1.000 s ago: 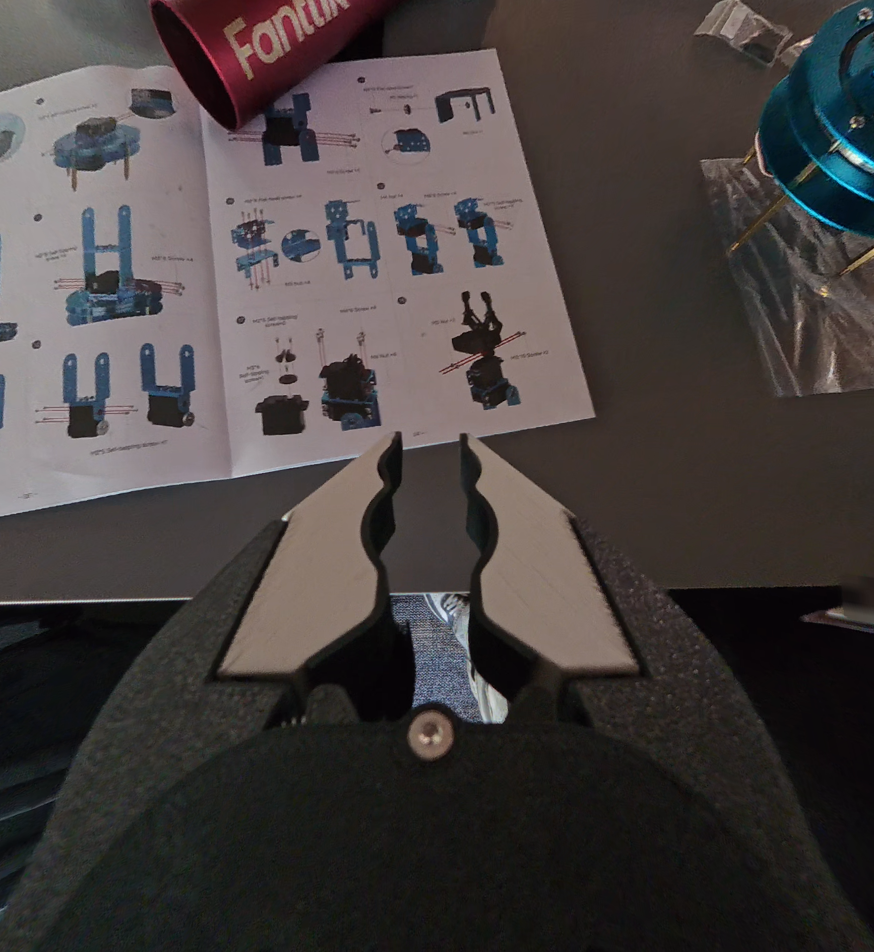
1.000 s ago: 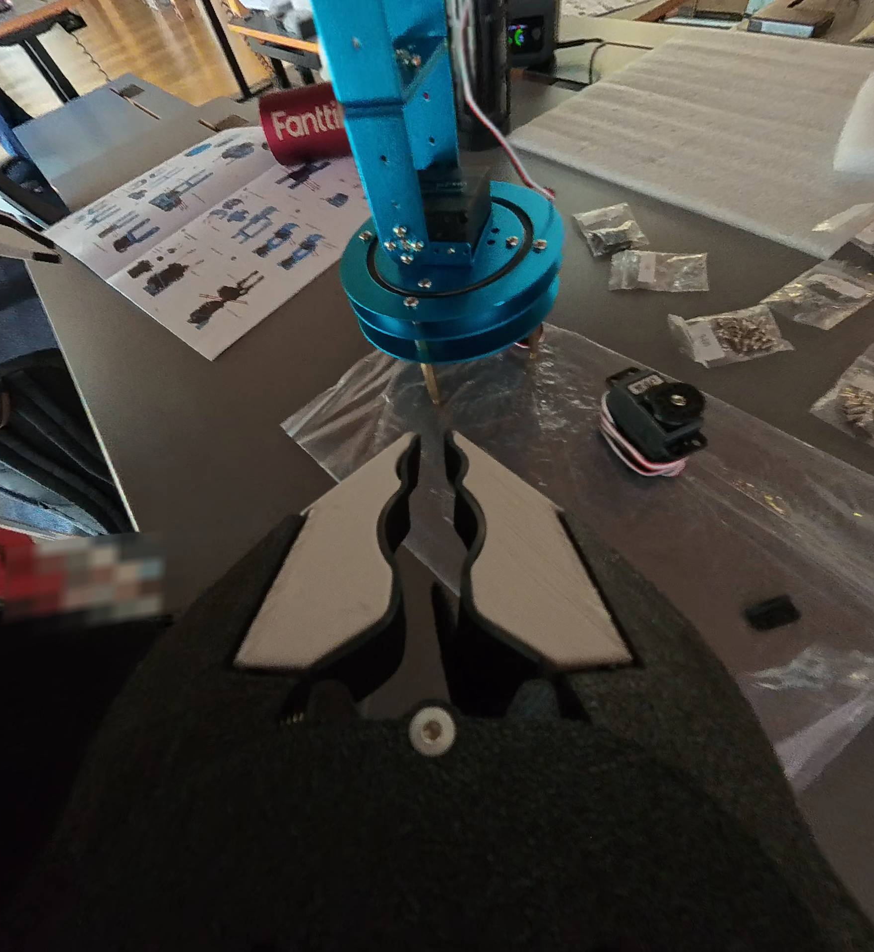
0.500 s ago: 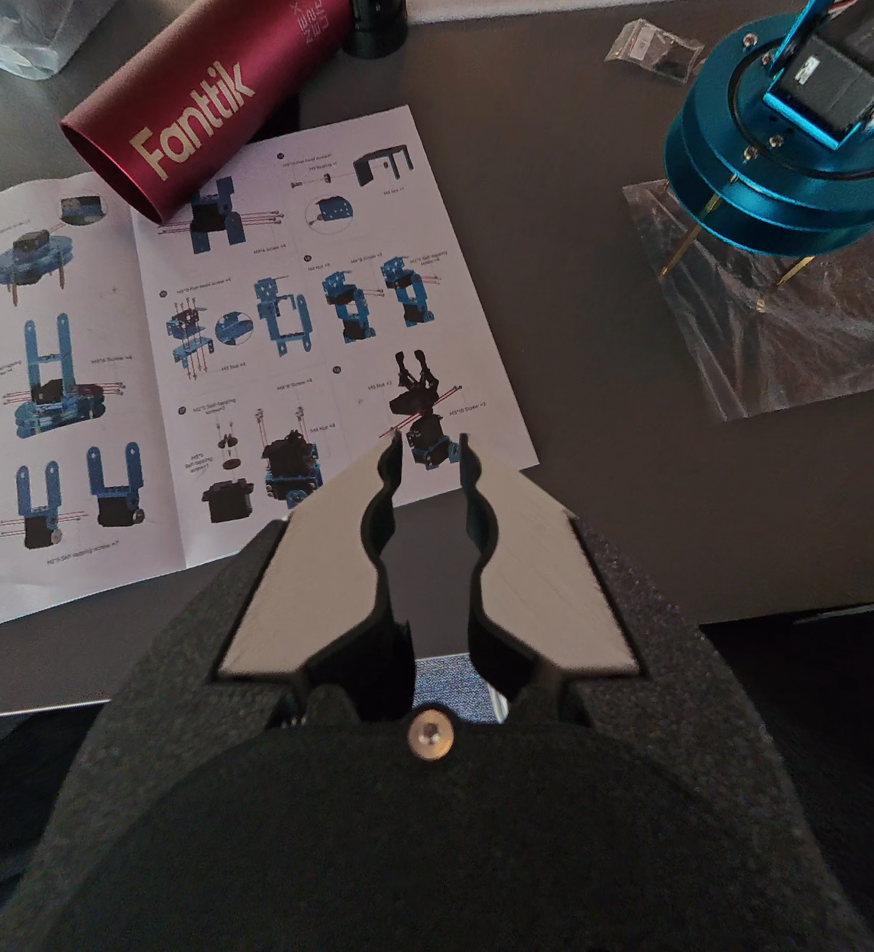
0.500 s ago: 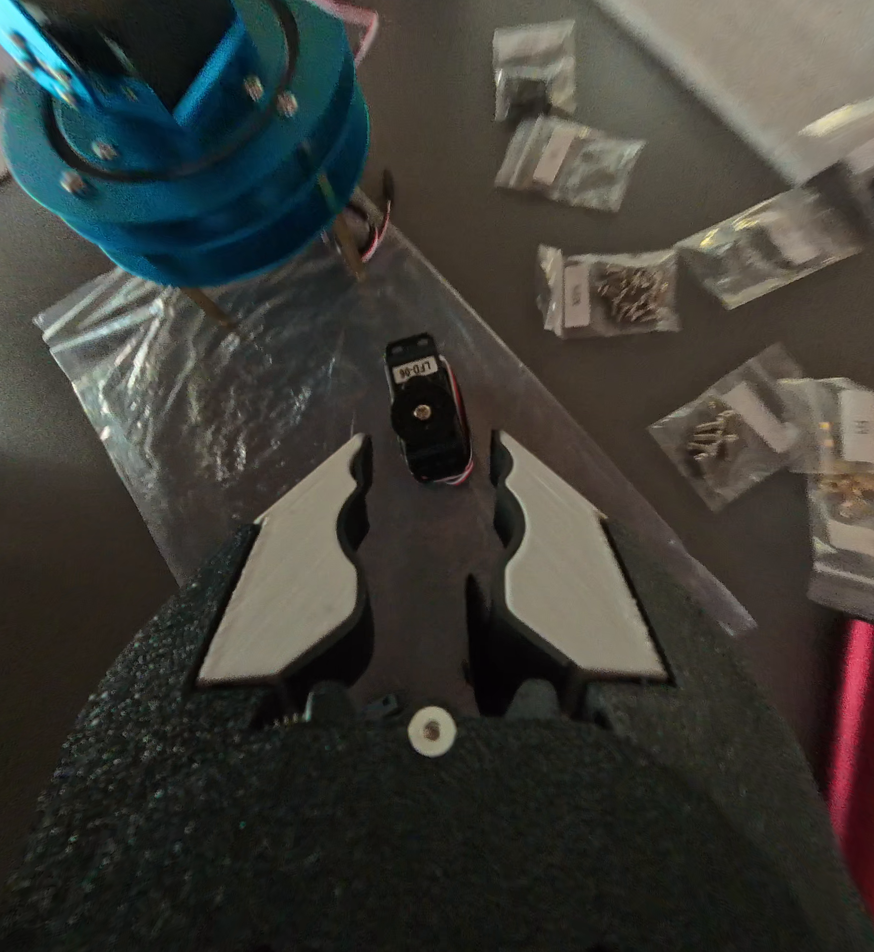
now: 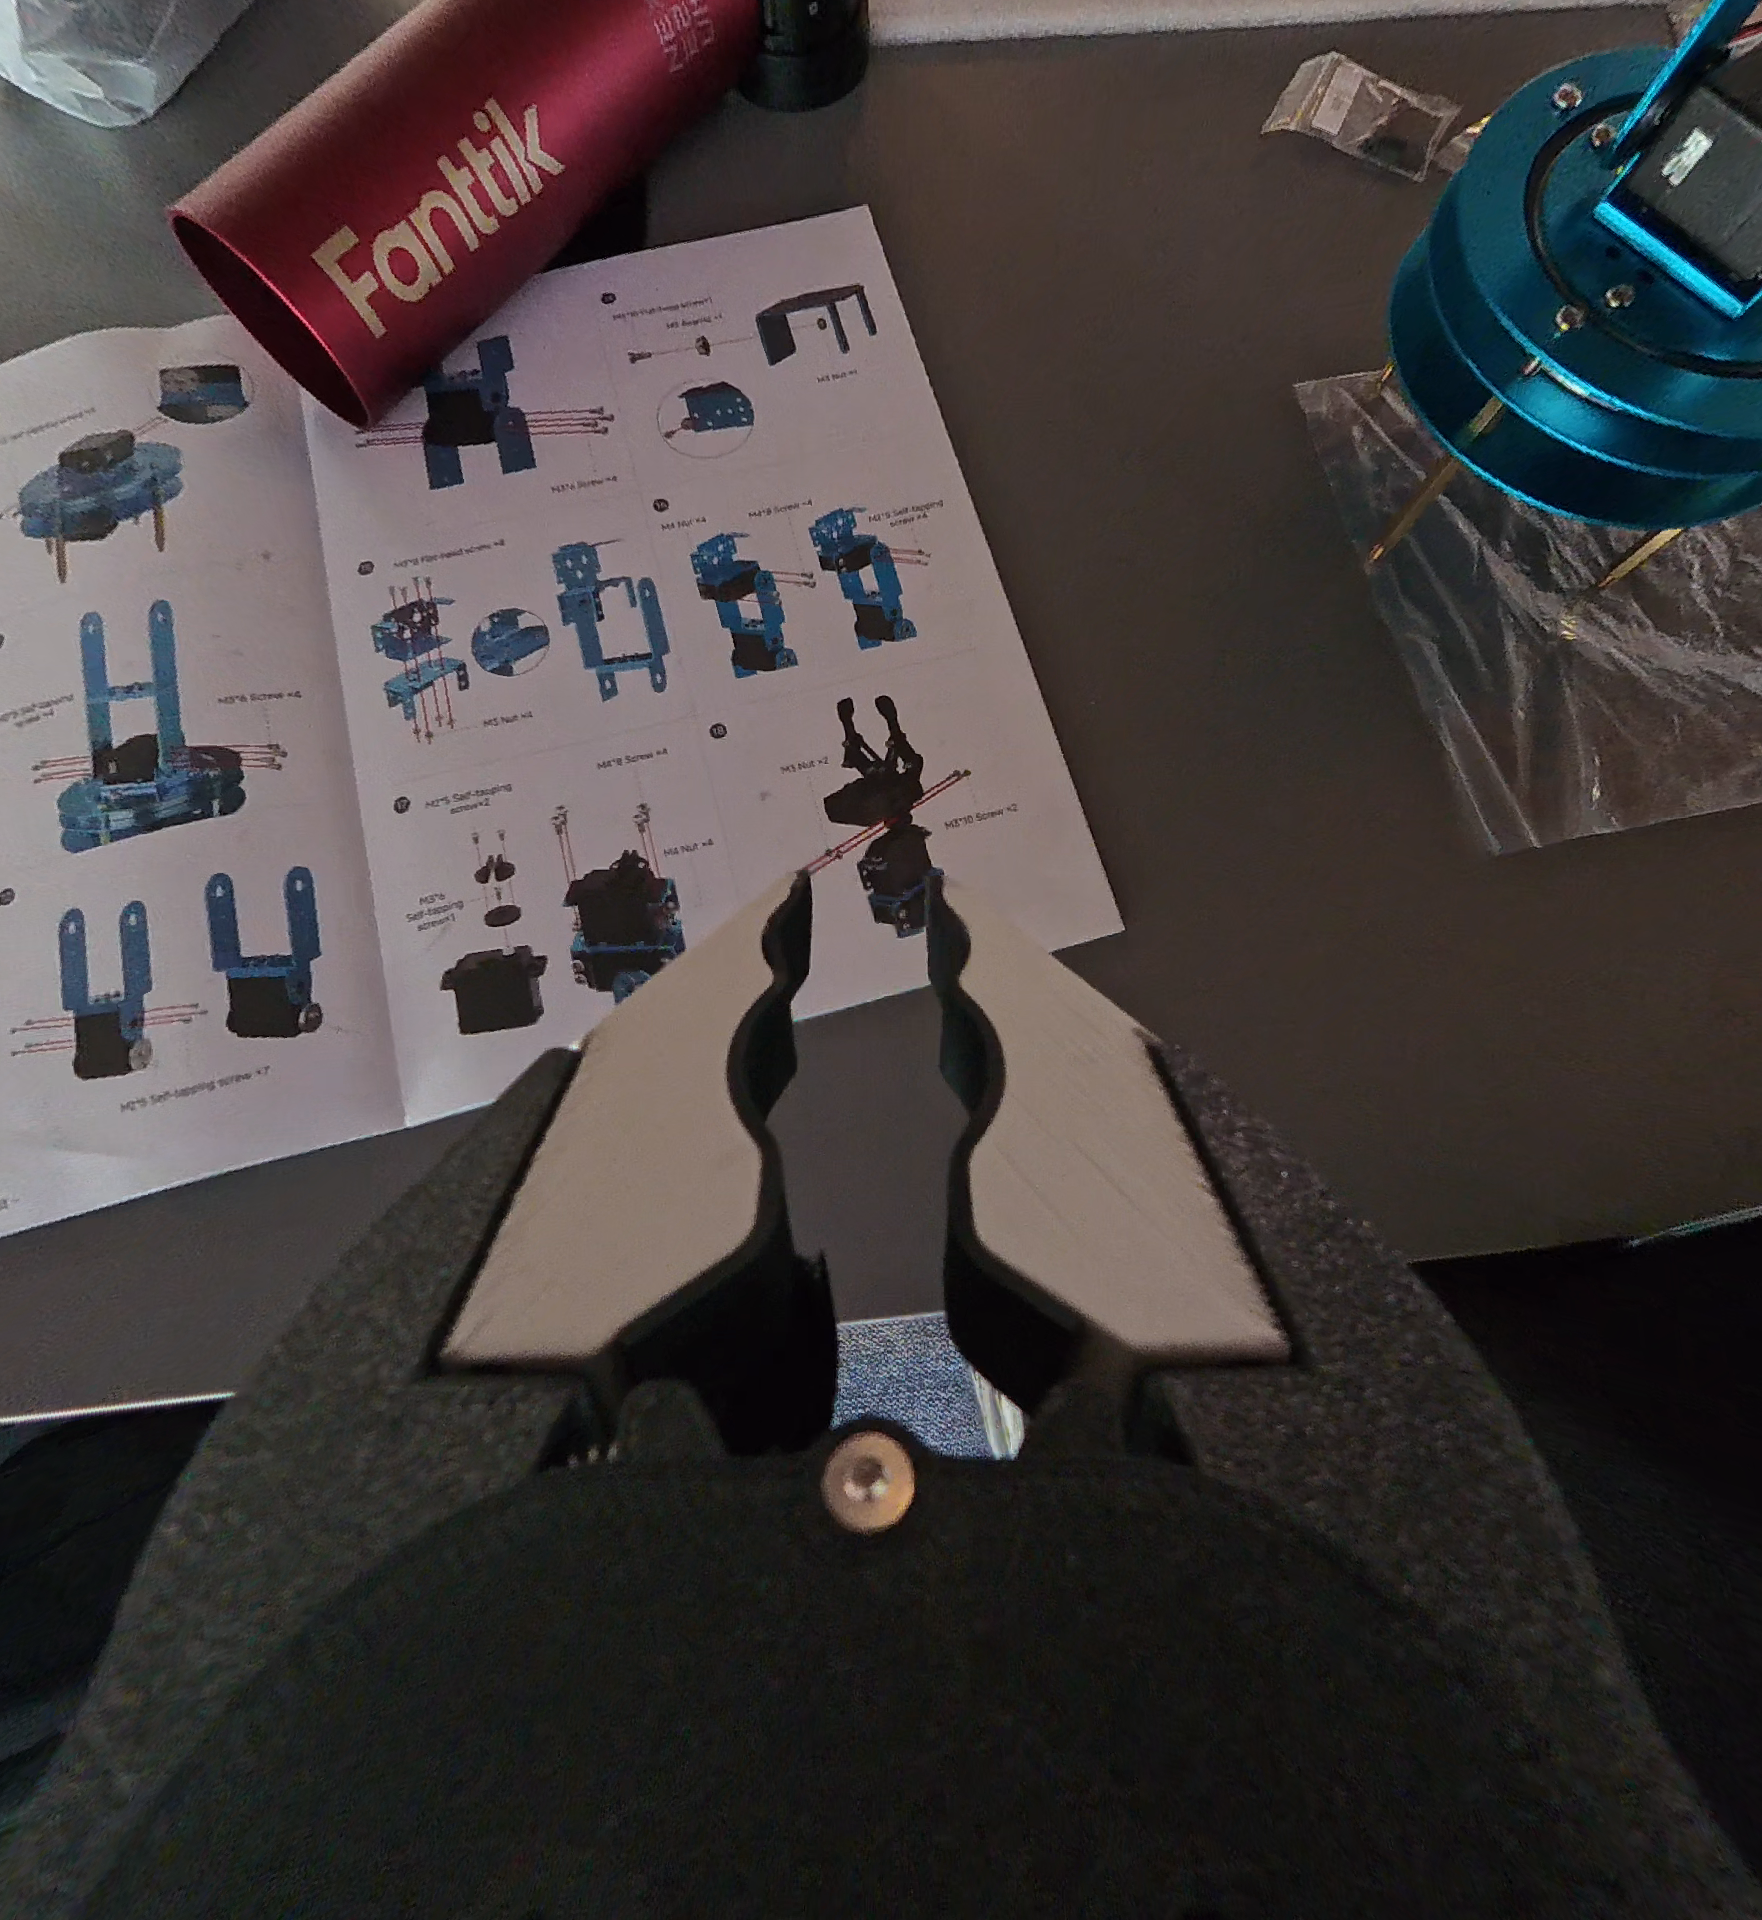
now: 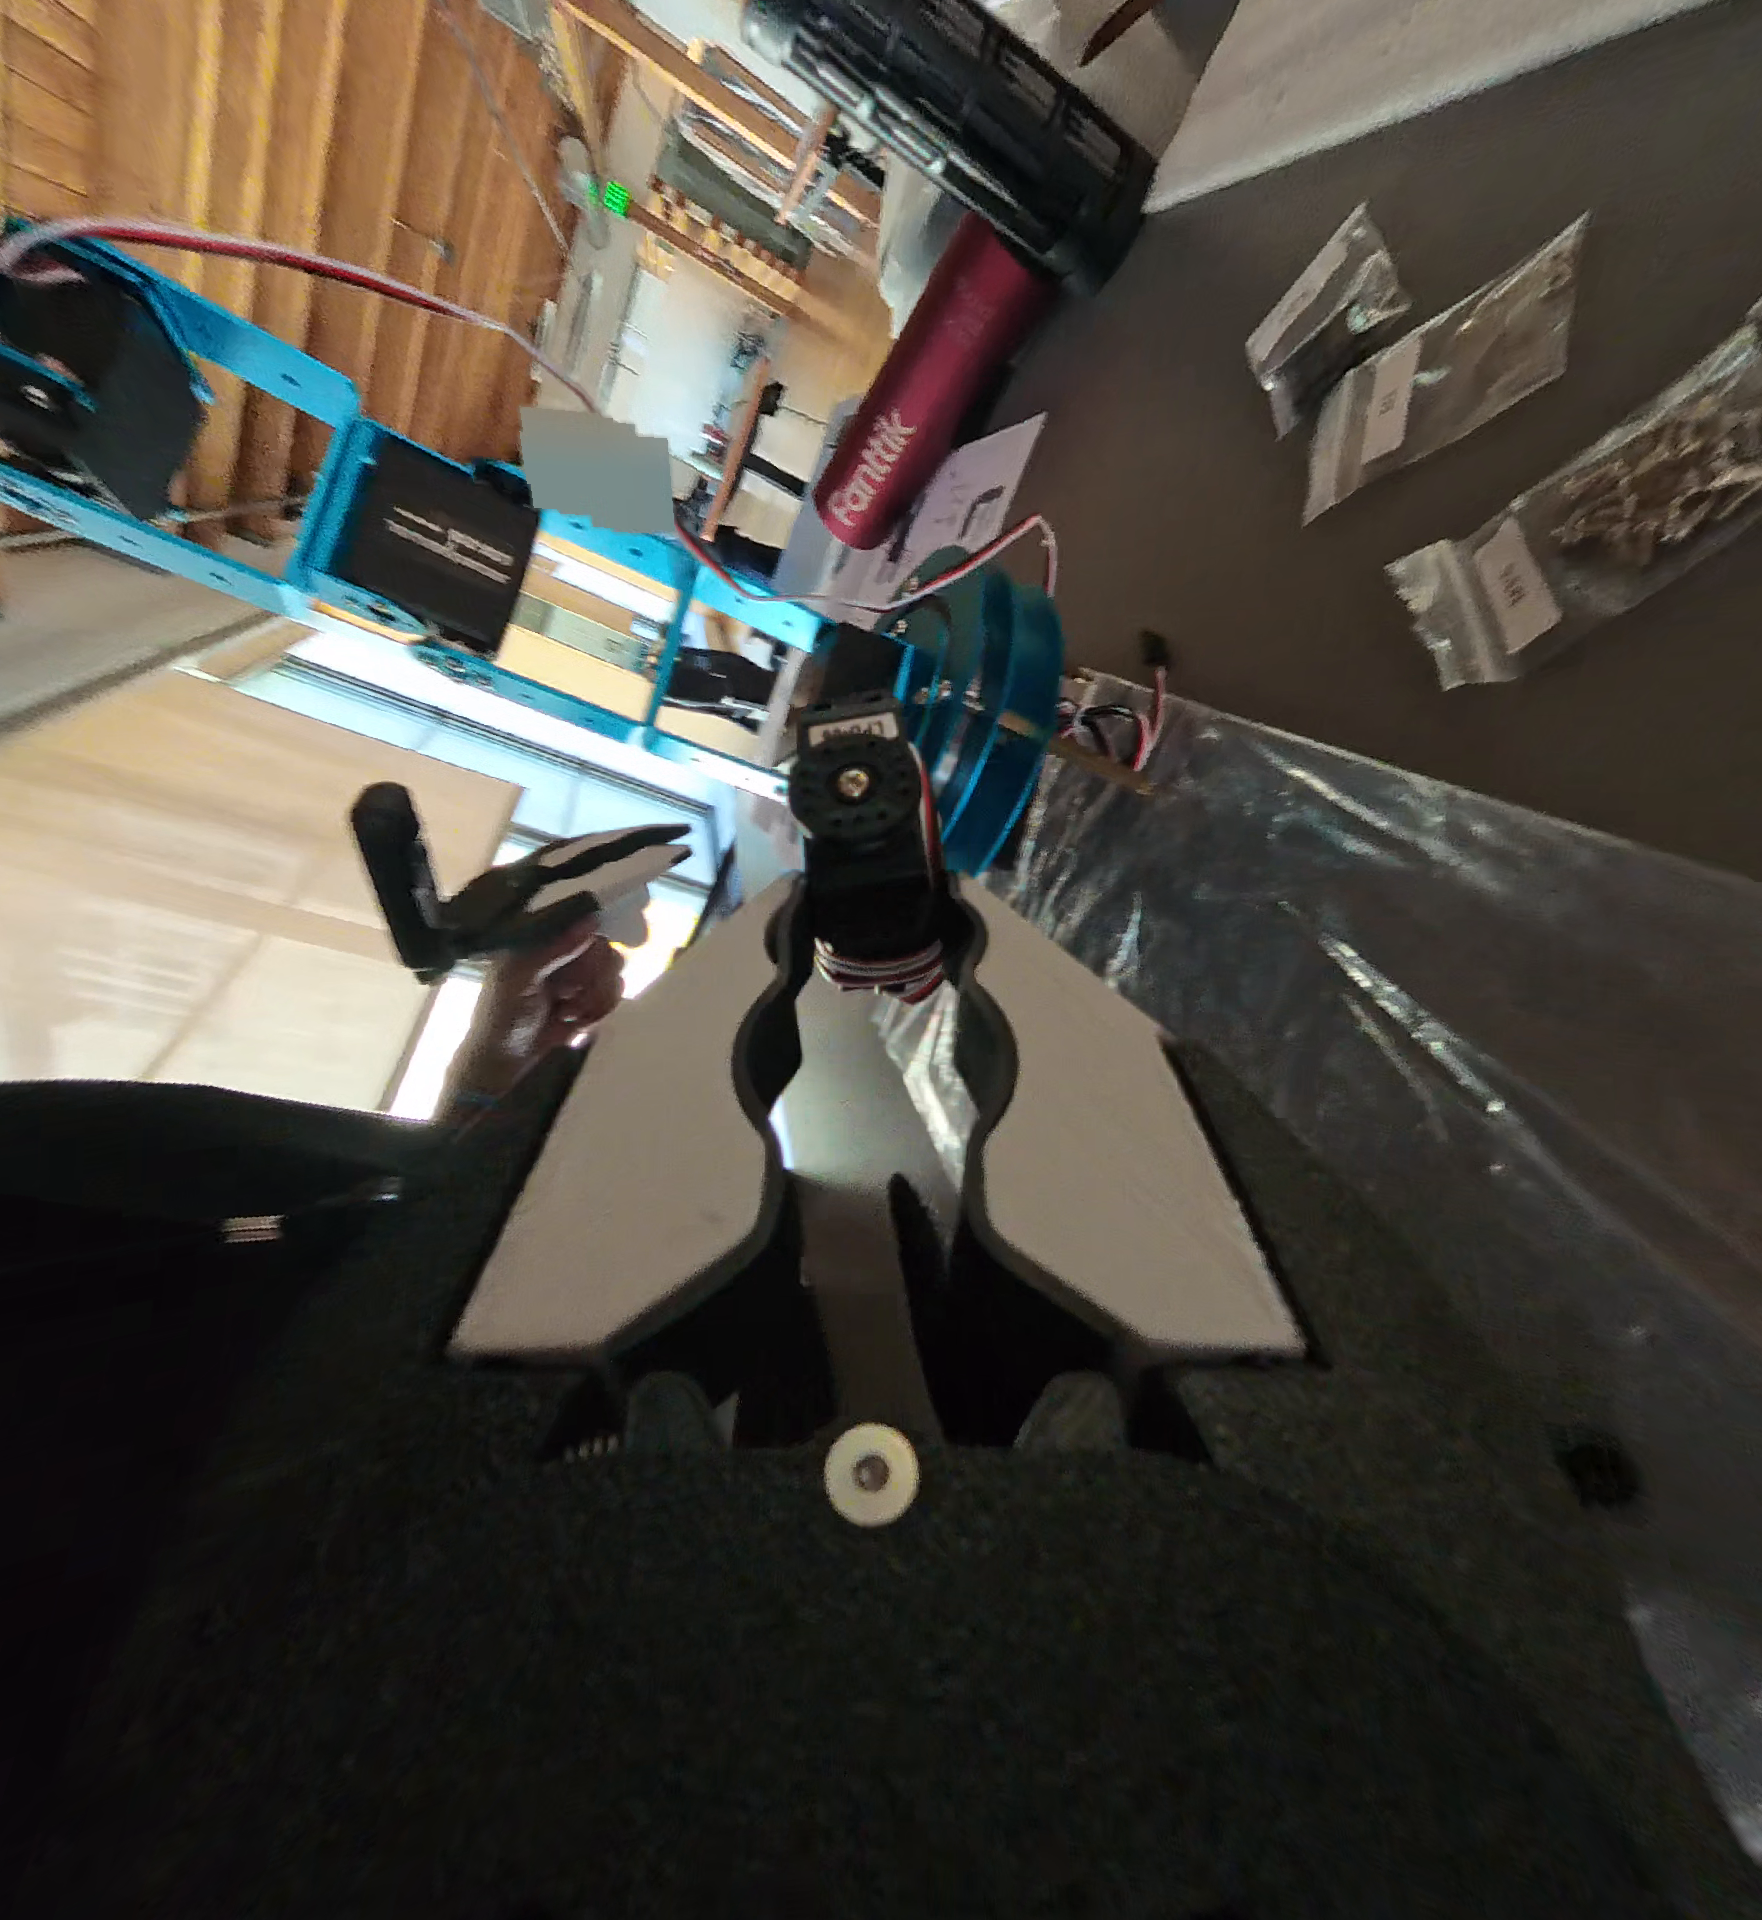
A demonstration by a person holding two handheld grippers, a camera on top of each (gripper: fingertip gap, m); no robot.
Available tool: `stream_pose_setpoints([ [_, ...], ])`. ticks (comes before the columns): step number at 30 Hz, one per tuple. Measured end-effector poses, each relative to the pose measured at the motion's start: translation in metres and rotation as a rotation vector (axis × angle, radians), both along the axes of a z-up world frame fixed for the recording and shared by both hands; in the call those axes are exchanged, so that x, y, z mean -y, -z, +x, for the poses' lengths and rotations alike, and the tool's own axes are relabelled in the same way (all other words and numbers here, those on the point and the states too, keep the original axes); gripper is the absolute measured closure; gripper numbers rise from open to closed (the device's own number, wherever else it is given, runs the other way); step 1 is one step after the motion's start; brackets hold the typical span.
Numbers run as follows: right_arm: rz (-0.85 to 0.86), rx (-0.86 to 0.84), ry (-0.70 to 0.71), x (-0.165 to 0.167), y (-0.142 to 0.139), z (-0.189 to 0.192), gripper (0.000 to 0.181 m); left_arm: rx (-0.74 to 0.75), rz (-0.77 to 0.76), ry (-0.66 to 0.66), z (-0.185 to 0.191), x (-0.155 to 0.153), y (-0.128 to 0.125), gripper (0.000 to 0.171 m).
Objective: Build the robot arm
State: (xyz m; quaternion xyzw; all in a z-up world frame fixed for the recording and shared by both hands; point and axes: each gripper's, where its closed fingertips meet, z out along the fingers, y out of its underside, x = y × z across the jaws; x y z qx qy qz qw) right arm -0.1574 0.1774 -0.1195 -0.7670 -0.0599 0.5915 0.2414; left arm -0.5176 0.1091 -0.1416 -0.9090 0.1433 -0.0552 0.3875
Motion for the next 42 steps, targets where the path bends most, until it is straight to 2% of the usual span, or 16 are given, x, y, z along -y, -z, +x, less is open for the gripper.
stream_pose_setpoints([
  [5, -0.052, -0.016, -0.040, 0.009, 0.007, -0.004, 0.158, 0.008, 0.013, 0.018, 0.004, -0.006, -0.003, 0.150],
  [10, -0.090, -0.142, -0.056, 0.013, -0.001, -0.009, 0.158, 0.011, 0.009, 0.025, 0.005, -0.007, 0.000, 0.150],
  [19, -0.091, -0.135, -0.044, 0.012, 0.002, -0.006, 0.158, 0.014, 0.001, 0.021, 0.004, -0.006, 0.003, 0.150],
  [20, -0.077, -0.113, -0.033, 0.011, 0.003, -0.005, 0.157, 0.013, 0.000, 0.021, 0.004, -0.006, 0.003, 0.150],
  [22, 0.036, 0.044, -0.017, 0.007, 0.008, -0.003, 0.158, 0.011, -0.001, 0.019, 0.003, -0.006, 0.004, 0.150],
  [25, 0.264, 0.478, -0.014, 0.000, 0.032, 0.008, 0.158, 0.014, -0.001, 0.011, 0.002, -0.006, 0.004, 0.151],
  [27, 0.429, 0.671, -0.061, -0.001, 0.043, 0.010, 0.157, 0.020, 0.000, 0.005, 0.001, -0.007, 0.005, 0.150],
  [33, 0.600, 0.830, -0.084, -0.003, 0.063, 0.006, 0.157, 0.024, -0.004, -0.009, -0.004, -0.005, 0.009, 0.150],
  [37, 0.619, 0.924, -0.173, 0.005, 0.085, 0.006, 0.157, 0.030, -0.009, -0.031, -0.010, -0.002, 0.012, 0.150],
  [42, 0.609, 0.944, -0.194, 0.008, 0.091, 0.005, 0.154, 0.001, -0.043, -0.094, -0.032, 0.000, 0.026, 0.151],
])
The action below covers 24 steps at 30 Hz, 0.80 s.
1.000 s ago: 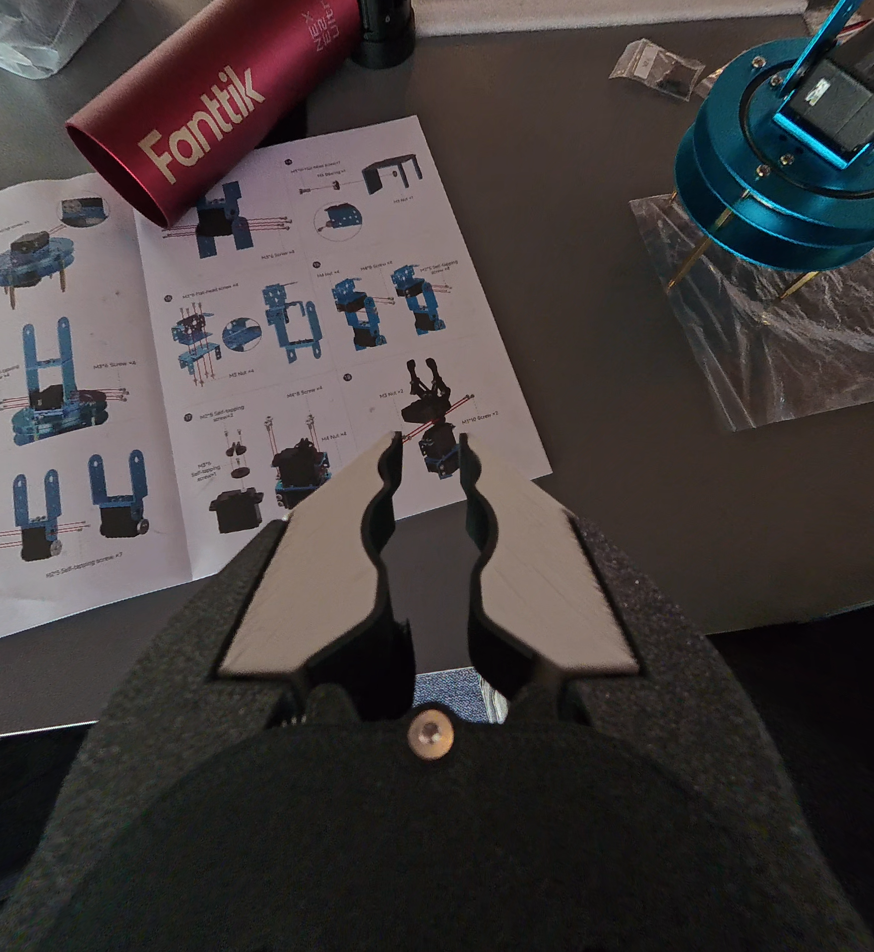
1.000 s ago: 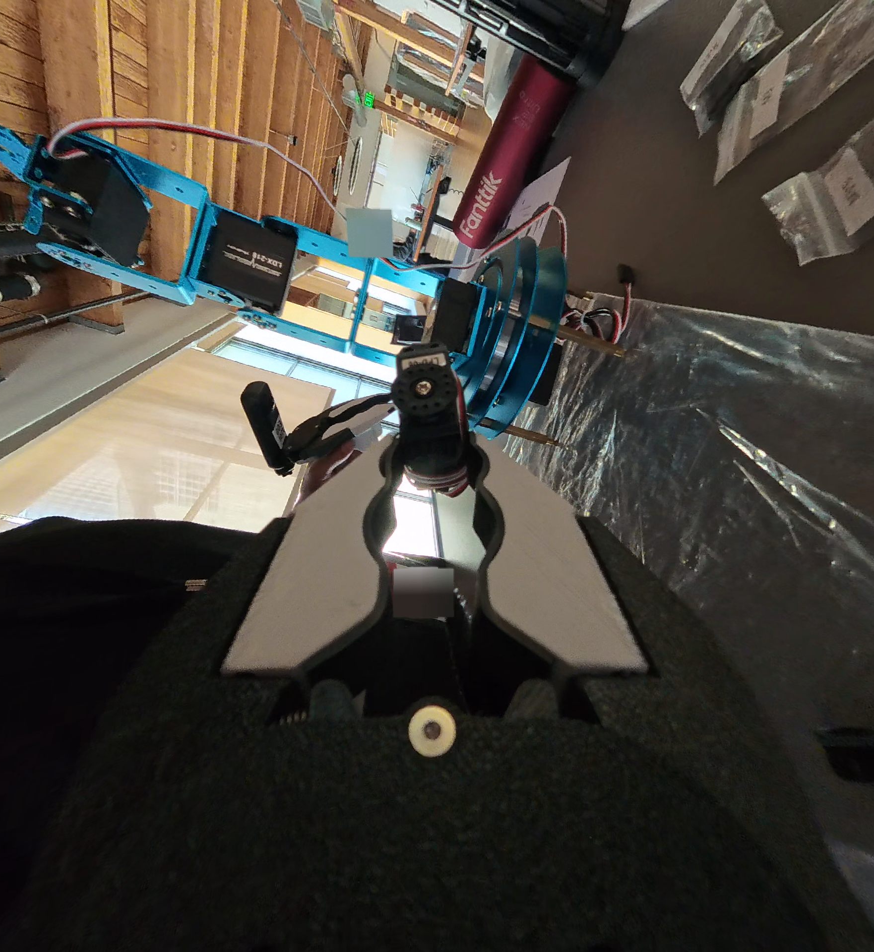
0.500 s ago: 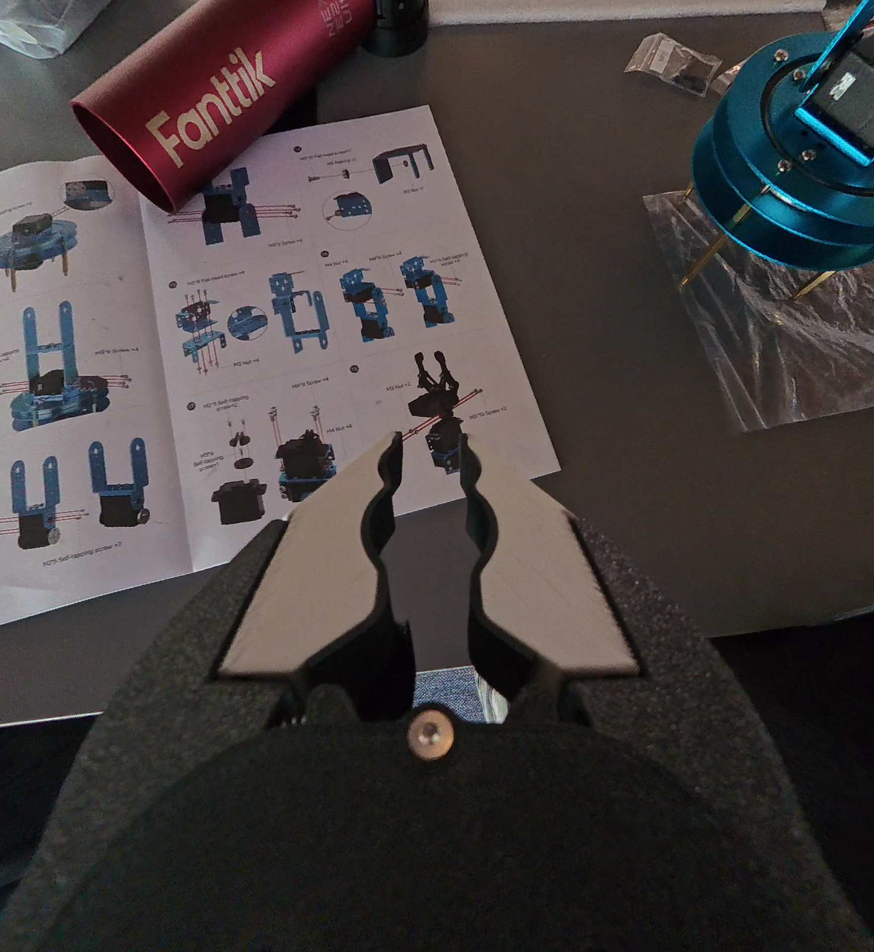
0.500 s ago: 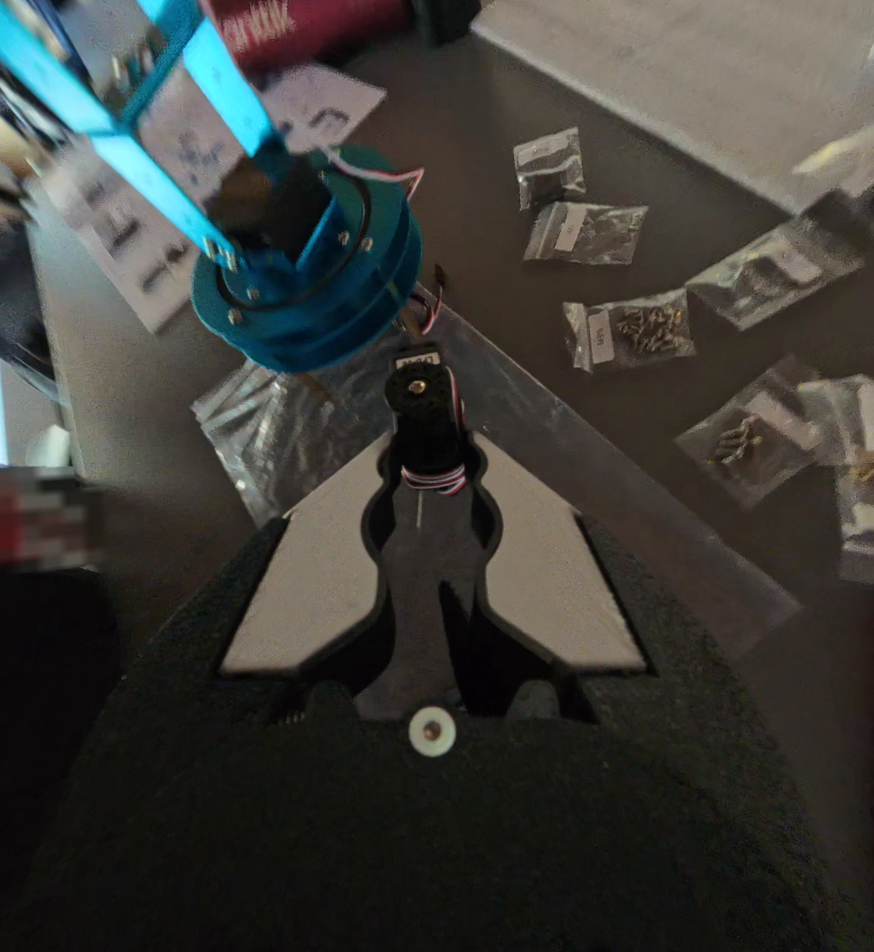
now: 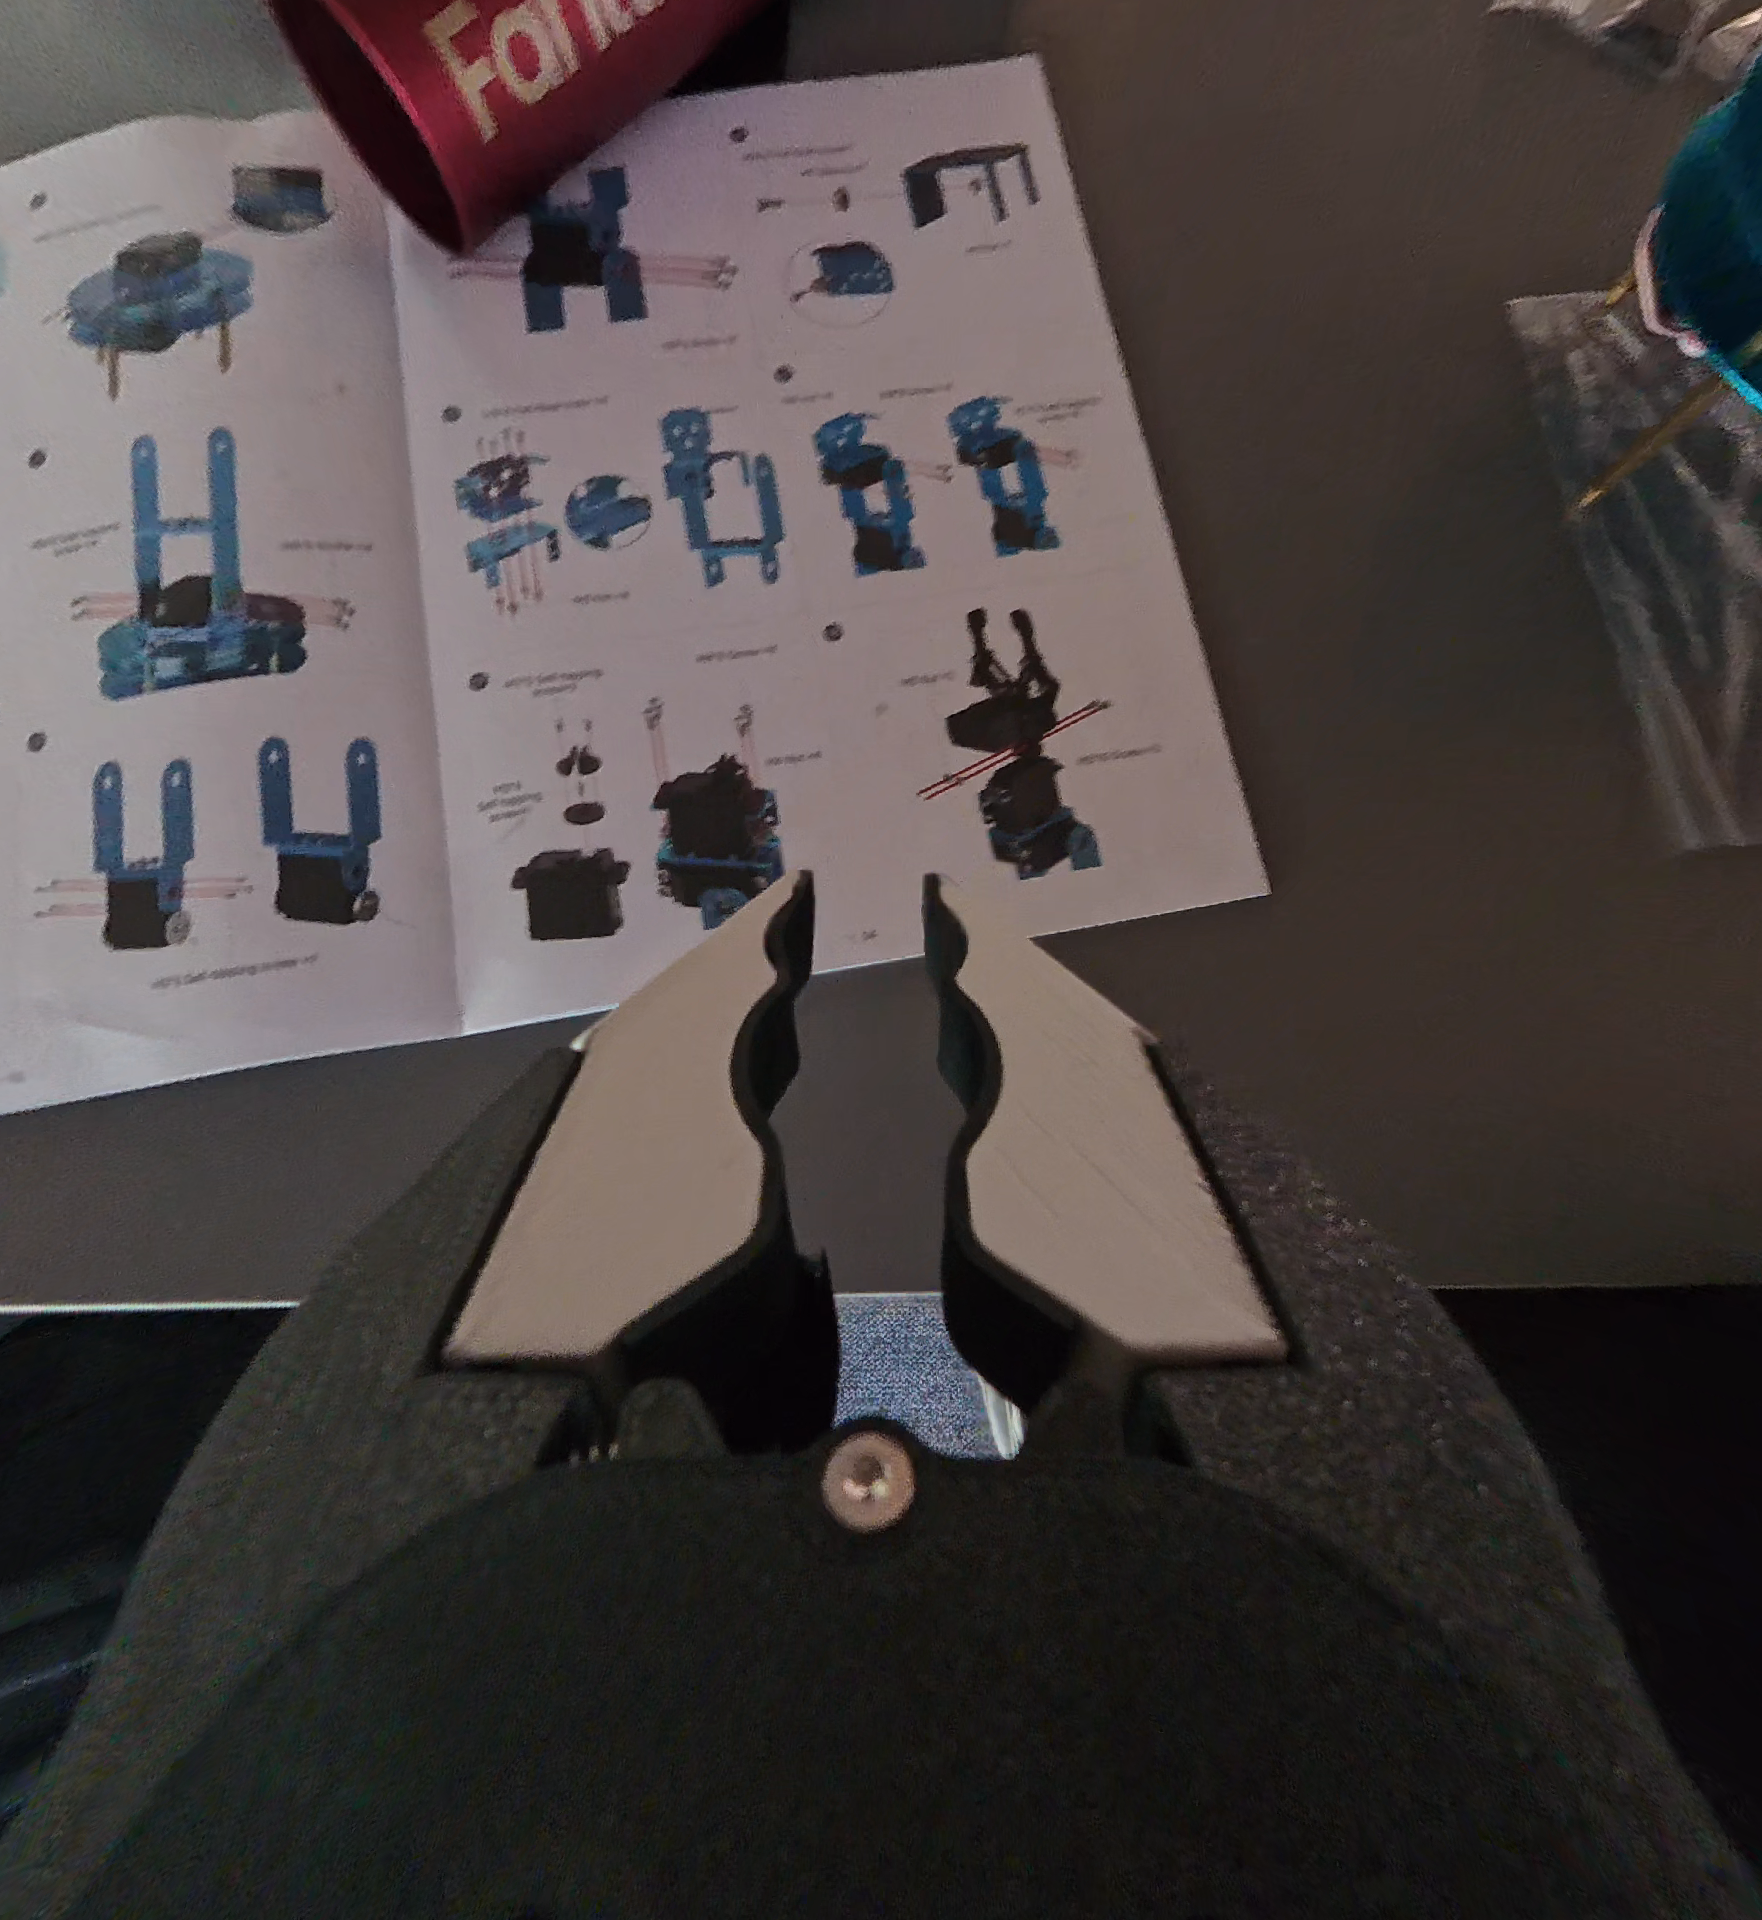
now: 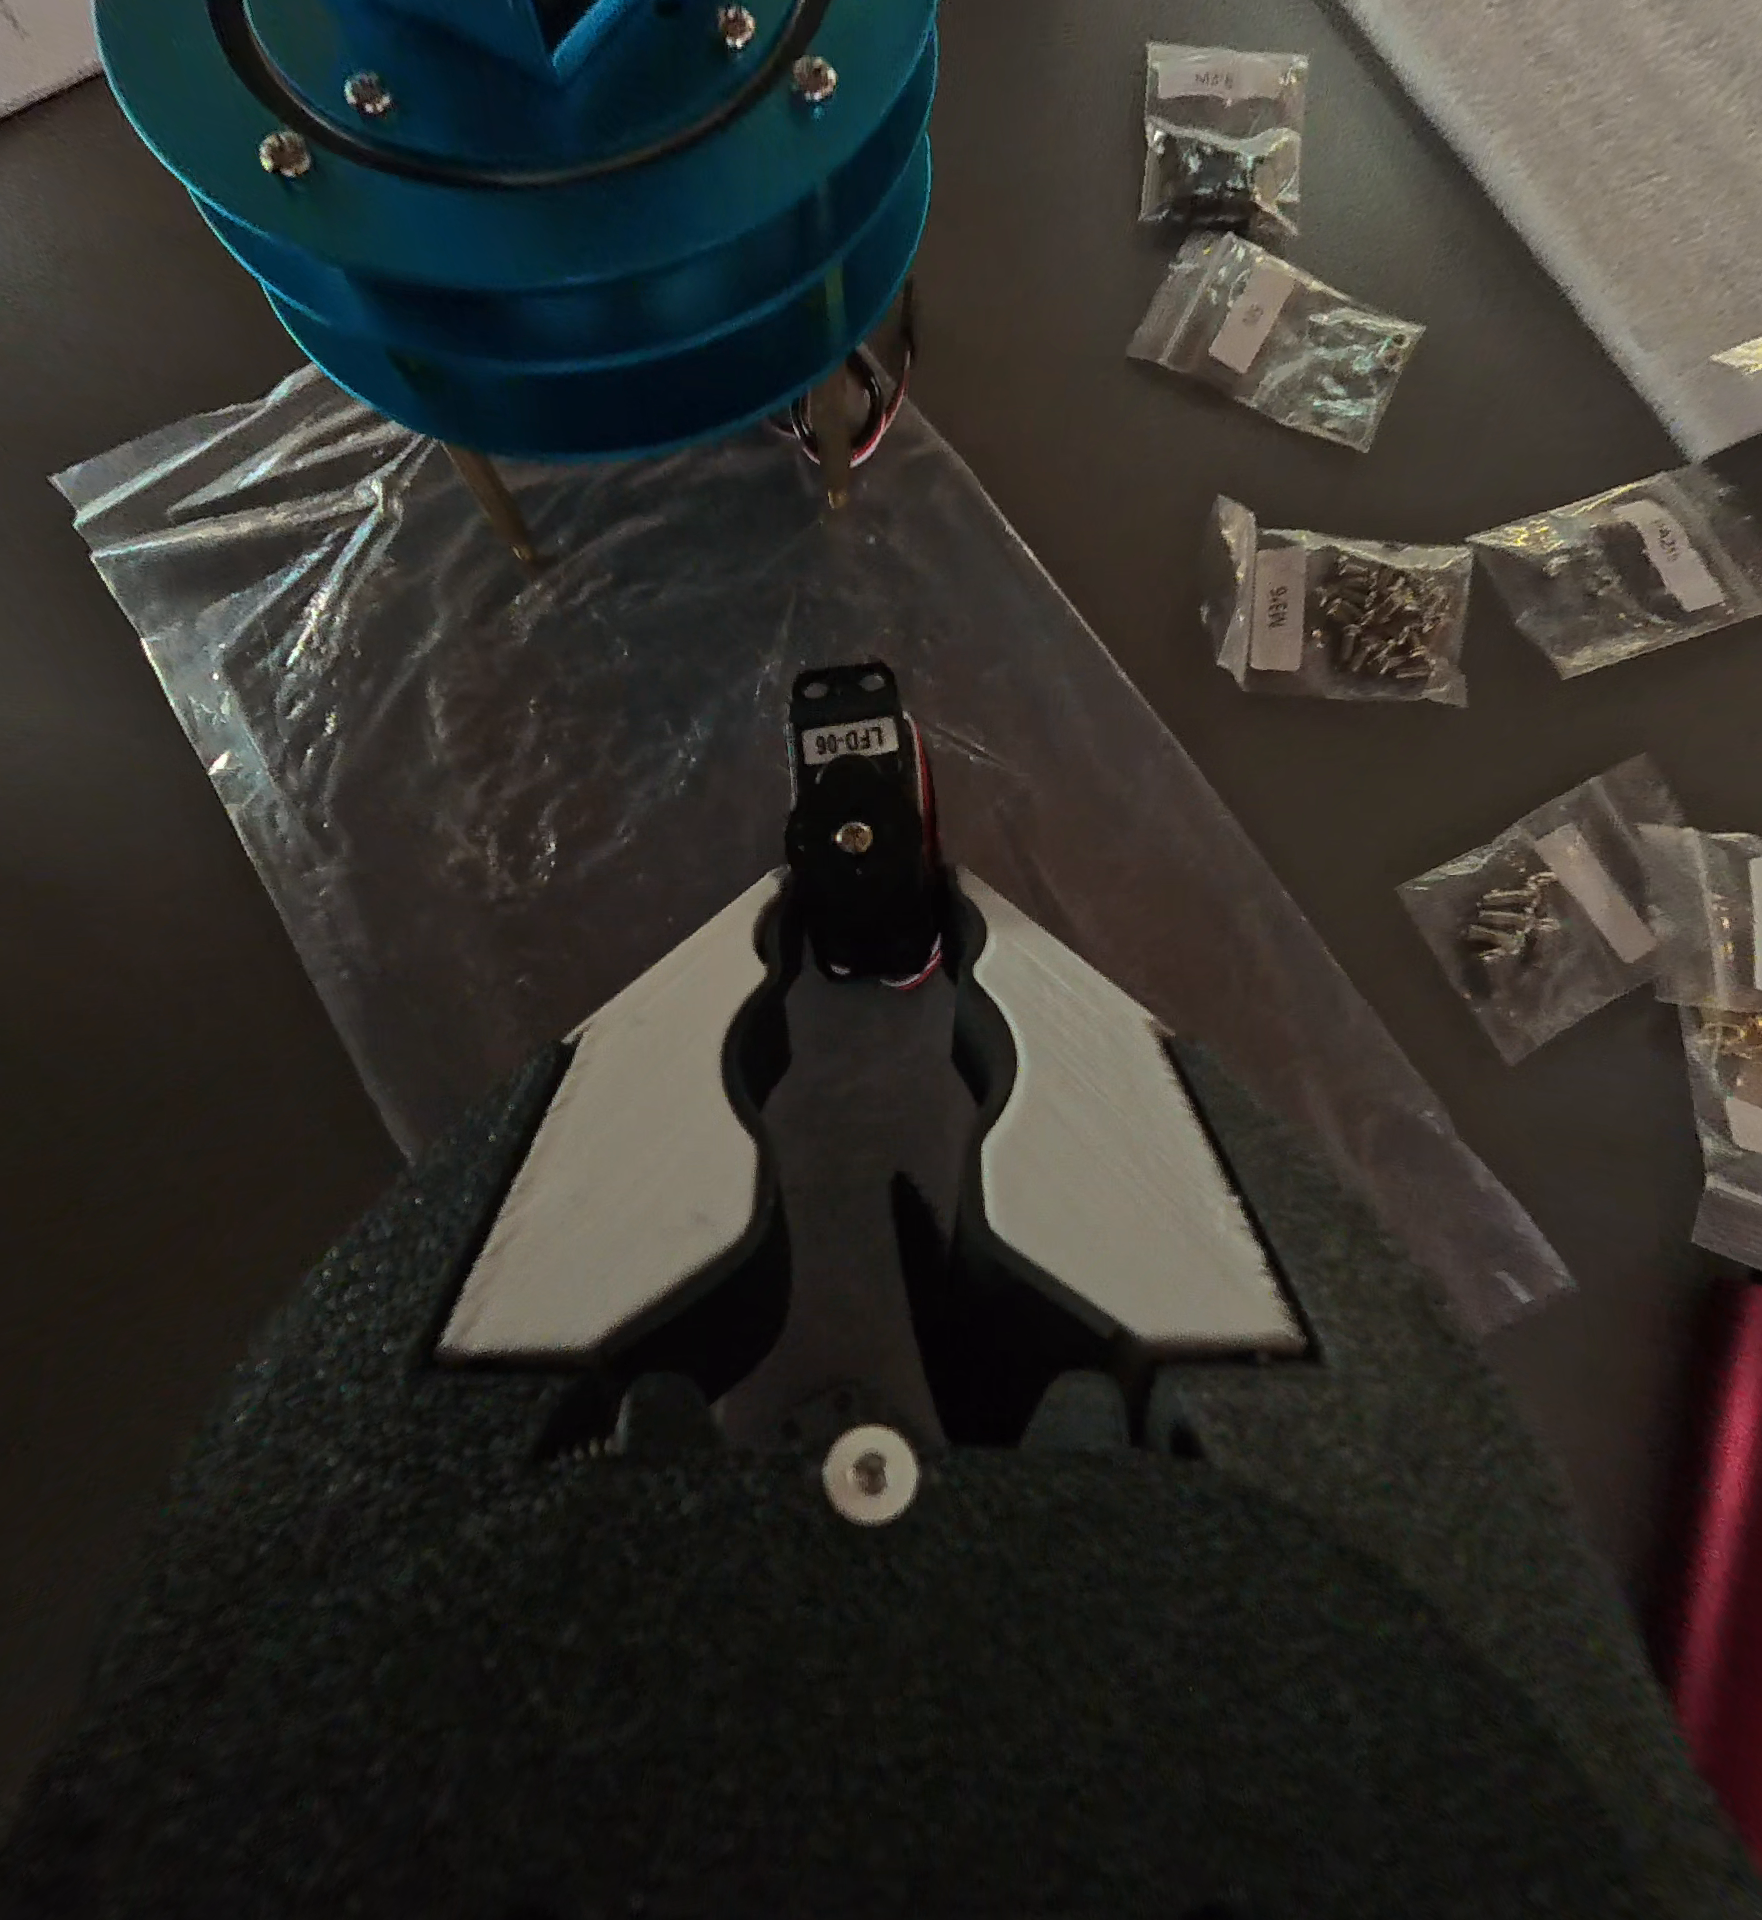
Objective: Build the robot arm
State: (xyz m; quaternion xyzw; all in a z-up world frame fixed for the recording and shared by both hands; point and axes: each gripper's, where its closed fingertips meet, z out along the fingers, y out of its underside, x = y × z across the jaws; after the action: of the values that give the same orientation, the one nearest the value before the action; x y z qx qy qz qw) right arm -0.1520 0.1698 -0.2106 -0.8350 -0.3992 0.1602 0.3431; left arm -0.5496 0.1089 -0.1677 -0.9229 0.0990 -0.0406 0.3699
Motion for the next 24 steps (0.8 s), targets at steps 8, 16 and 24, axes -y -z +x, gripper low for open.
stream_pose_setpoints([
  [8, -0.079, -0.028, 0.110, 0.009, 0.003, 0.006, 0.129, 0.011, -0.017, -0.054, -0.033, 0.004, 0.010, 0.151],
  [16, 0.072, -0.107, 0.371, 0.035, -0.050, 0.008, 0.140, 0.066, -0.018, -0.033, -0.059, 0.012, 0.029, 0.152],
  [24, -0.041, -0.482, 0.449, 0.040, -0.071, -0.089, 0.148, 0.202, 0.068, 0.027, -0.078, 0.011, 0.022, 0.153],
])
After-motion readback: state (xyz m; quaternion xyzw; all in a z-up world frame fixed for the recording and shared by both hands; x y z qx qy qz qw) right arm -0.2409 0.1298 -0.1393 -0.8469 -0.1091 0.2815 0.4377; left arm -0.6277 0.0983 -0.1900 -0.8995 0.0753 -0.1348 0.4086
